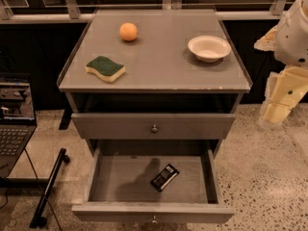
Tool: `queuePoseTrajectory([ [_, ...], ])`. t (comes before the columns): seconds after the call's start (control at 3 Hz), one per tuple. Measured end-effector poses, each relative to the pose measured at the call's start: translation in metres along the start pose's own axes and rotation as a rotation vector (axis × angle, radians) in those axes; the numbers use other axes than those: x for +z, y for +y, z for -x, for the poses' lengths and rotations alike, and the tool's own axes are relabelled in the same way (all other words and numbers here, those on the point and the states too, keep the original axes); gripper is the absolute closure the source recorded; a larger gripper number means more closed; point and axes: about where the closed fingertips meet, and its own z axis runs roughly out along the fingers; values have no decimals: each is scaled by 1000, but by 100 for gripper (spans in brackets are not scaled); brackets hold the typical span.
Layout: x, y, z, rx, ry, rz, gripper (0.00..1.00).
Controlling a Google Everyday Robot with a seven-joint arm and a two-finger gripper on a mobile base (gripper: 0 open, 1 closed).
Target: Pick rxbar chocolate from middle drawer and place on counter
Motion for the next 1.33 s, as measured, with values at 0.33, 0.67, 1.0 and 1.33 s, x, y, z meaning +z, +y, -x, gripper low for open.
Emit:
queuePoseTrajectory([
  [0.33, 0, 0, 0, 0, 0, 0, 0],
  [0.67, 3, -2, 4, 27, -39, -32, 0],
  [1.0, 10, 21, 7, 171, -141, -62, 0],
  [1.33, 51, 51, -7, 480, -279, -17, 0],
])
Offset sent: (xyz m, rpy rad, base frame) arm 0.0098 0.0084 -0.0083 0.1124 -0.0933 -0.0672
